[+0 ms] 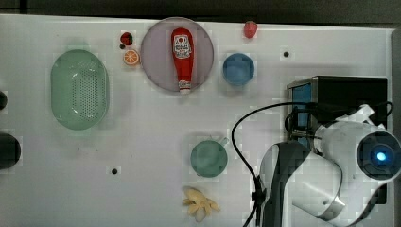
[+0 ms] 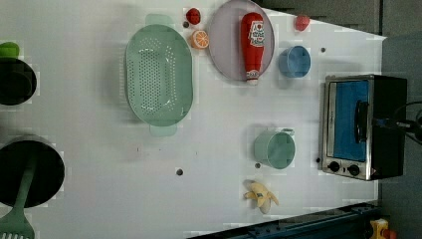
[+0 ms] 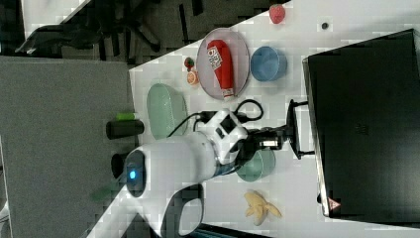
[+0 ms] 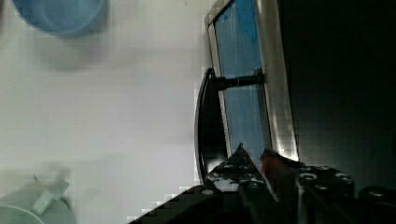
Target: Flap open oven.
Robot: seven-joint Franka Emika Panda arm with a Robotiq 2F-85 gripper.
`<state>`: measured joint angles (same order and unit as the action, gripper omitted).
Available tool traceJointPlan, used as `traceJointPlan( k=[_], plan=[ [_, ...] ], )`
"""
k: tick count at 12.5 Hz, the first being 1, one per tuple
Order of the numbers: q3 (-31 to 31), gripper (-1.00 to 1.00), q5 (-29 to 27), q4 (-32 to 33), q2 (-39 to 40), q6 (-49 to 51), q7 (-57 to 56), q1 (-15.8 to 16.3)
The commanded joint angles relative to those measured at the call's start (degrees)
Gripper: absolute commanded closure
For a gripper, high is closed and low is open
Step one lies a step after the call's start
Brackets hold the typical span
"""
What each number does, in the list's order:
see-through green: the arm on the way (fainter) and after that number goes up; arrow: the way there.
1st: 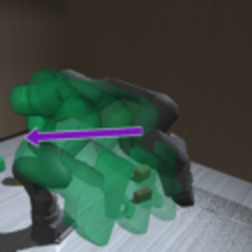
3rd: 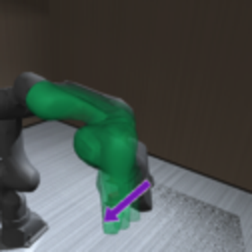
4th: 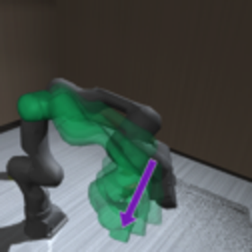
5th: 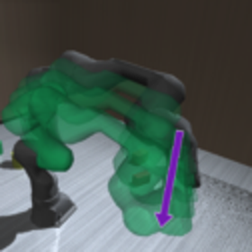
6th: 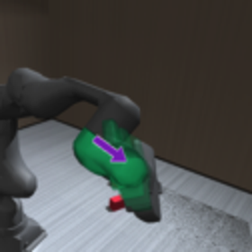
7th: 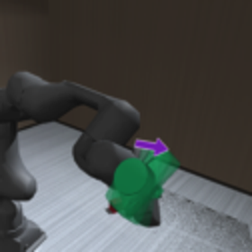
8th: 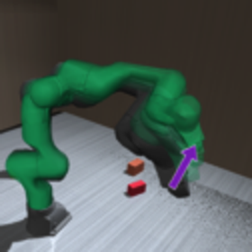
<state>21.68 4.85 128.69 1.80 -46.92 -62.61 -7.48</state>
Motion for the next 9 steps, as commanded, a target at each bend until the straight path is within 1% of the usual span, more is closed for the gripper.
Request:
traceJointPlan(
  k=[1, 5, 9],
  plan=[
    [0.84, 0.65, 0.03, -0.44, 2.74, -1.23, -4.7, -0.01],
    [0.58, 0.65, 0.02, -0.24, 5.91, -3.47, -4.67, 0.02],
    [-0.55, 0.65, 0.26, 0.05, 6.67, -3.78, -3.85, 0.6]
  ],
)
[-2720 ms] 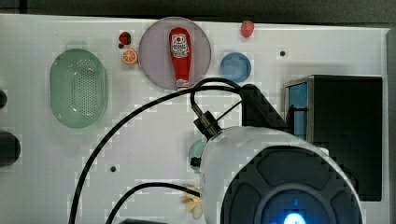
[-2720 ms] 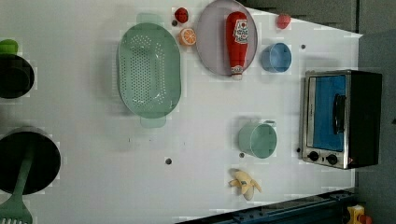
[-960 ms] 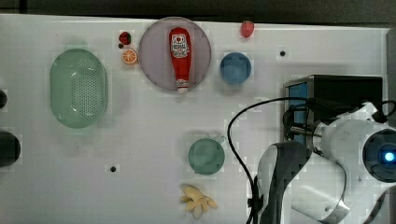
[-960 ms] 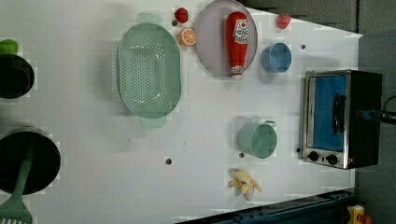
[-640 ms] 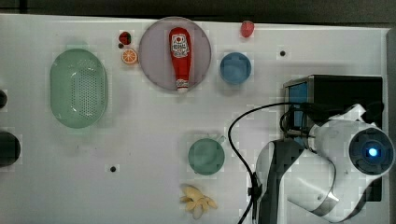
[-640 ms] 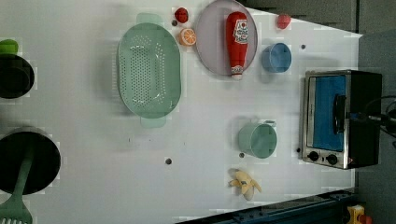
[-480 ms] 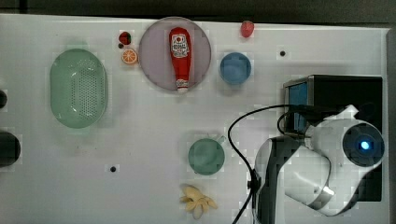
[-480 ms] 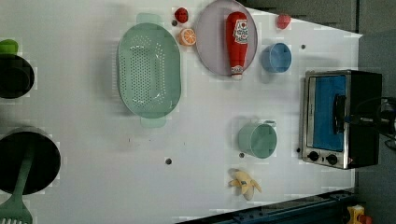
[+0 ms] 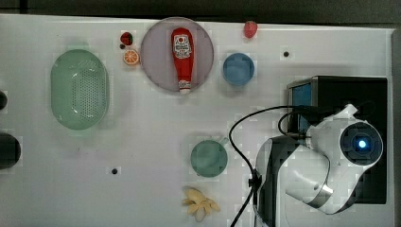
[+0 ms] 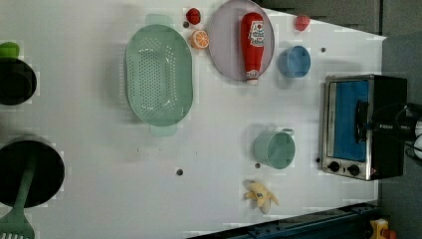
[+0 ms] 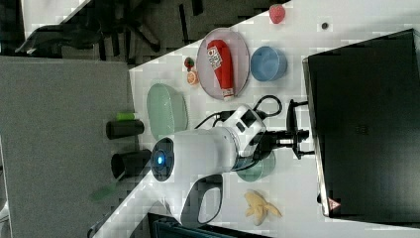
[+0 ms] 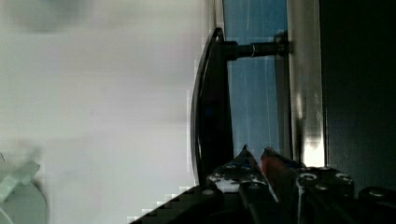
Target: Flap open oven.
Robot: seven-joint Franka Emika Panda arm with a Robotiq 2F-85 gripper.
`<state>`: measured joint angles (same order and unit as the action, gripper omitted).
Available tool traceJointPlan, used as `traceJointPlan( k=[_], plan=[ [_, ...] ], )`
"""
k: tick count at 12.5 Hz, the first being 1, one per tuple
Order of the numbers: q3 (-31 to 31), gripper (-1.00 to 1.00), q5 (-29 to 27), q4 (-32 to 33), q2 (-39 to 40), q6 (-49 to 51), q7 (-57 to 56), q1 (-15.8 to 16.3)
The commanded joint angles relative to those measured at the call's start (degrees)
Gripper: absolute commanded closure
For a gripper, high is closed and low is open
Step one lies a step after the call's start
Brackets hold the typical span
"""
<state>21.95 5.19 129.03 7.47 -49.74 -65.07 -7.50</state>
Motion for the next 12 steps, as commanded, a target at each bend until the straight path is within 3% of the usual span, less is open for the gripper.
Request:
traceJointPlan(
  k=[1, 7, 12],
  plan=[
    [-1.05, 0.65, 0.81, -0.1, 1.09, -0.88, -1.24, 1.01],
    [-5.19, 0.65, 17.52, 1.58, 1.35, 0.21, 18.0, 3.93],
    [-9.21, 0.65, 26.92, 1.86, 4.47, 2.41, 29.31, 6.15]
  ],
)
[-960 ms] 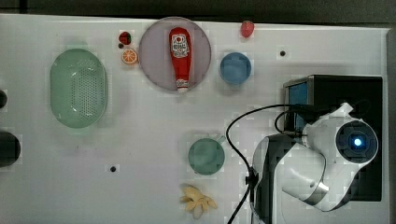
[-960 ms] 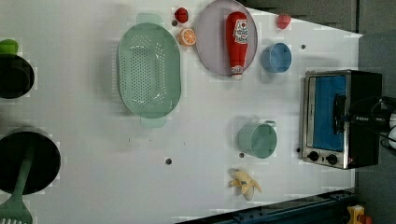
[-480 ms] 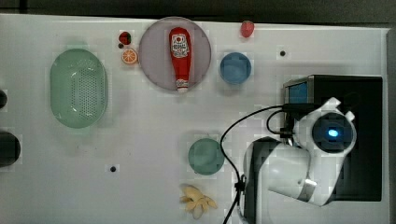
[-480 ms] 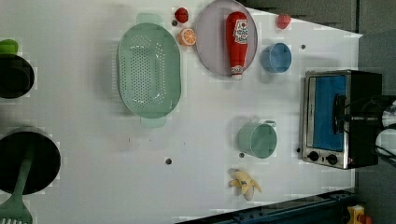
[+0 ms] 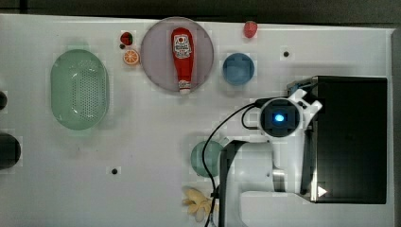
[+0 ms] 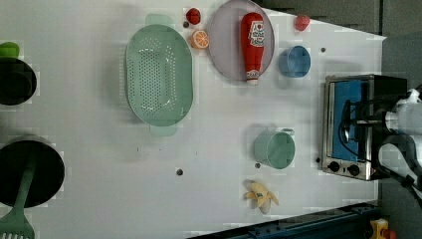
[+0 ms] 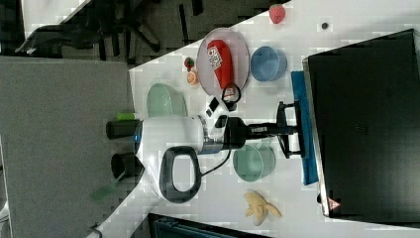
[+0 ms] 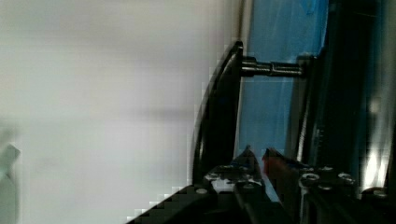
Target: Flap open oven.
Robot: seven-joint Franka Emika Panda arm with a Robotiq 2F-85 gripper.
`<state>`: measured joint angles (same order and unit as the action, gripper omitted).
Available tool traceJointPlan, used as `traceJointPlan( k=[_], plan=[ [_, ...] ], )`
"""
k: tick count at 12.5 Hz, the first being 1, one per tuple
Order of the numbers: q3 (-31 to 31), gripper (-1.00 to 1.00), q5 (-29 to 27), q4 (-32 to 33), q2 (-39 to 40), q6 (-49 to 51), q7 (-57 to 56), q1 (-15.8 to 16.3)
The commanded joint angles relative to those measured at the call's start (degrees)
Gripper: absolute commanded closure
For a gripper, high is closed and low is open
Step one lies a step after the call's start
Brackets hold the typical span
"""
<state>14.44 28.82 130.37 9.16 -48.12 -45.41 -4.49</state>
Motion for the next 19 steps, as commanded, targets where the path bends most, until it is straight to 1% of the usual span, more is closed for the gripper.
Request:
traceJointPlan(
  k=[1, 6, 7, 9, 10, 12, 14, 16, 18, 19],
  plan=[
    [-2.45, 0.65, 5.27, 0.5, 3.87, 1.26, 13.2, 3.79],
    [-5.88, 0.65, 18.83, -1.18, 12.1, 4.74, 34.59, 8.41],
    [-6.19, 0.65, 20.82, -1.9, 14.19, 5.64, 38.78, 9.48],
    [-6.4, 0.65, 23.05, -3.32, 18.68, 5.86, 46.13, 11.35],
    [-6.41, 0.65, 23.35, -4.16, 20.8, 5.86, 48.44, 12.05],
    [-6.53, 0.65, 23.34, -5.56, 23.35, 5.92, 49.18, 13.25],
    [-6.57, 0.65, 23.24, -6.9, 22.61, 6.57, 49.18, 13.94],
    [-6.6, 0.65, 22.47, -8.29, 20.21, 6.33, 49.19, 13.99],
    [-6.62, 0.65, 18.01, -9.32, 16.04, 6.27, 49.18, 13.98],
    [-6.61, 0.65, 13.78, -9.43, 13.51, 6.29, 49.18, 13.95]
  ],
)
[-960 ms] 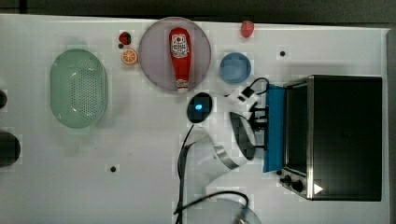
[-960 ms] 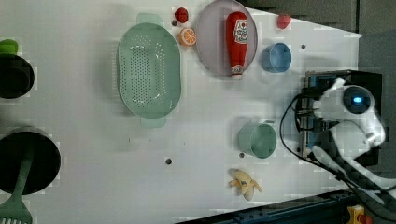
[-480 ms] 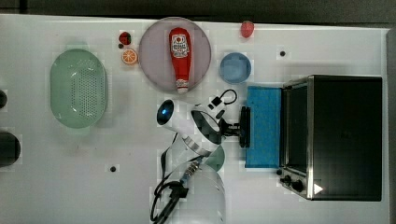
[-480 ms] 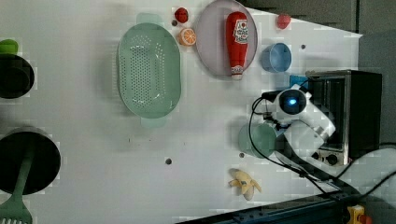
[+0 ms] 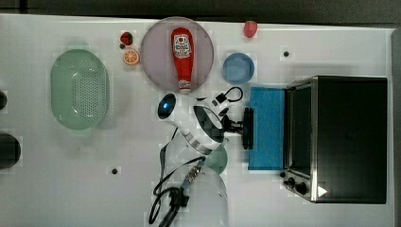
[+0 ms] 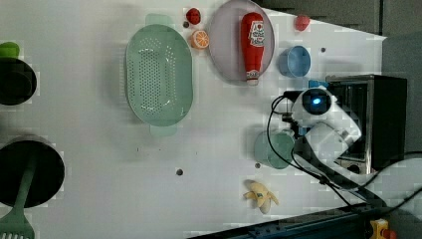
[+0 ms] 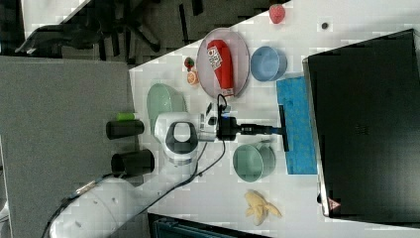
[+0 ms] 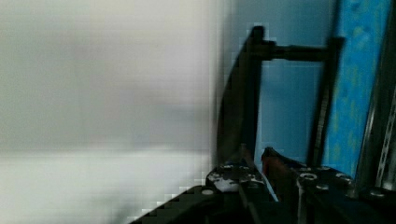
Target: Flap open oven.
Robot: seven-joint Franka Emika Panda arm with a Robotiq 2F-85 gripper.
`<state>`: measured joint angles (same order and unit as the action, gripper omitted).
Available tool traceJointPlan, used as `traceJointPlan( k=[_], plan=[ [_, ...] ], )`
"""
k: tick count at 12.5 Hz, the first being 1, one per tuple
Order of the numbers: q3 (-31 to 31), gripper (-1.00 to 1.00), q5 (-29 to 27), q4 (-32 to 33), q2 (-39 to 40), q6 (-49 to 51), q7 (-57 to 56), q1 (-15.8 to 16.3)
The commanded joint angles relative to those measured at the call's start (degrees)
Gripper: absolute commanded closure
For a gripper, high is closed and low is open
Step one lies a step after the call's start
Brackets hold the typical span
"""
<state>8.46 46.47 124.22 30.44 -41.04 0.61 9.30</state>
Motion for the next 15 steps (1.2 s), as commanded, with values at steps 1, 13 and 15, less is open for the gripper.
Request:
traceJointPlan(
  k=[1, 13, 15],
  plan=[
    [-0.52, 0.65, -9.12, -3.28, -10.41, -0.71, 3.16, 0.06],
    [2.51, 0.65, -43.86, -9.08, -40.13, 26.3, 7.77, -0.38],
    [1.97, 0.65, -43.85, -11.59, -42.5, 34.35, 7.77, -0.22]
  ],
)
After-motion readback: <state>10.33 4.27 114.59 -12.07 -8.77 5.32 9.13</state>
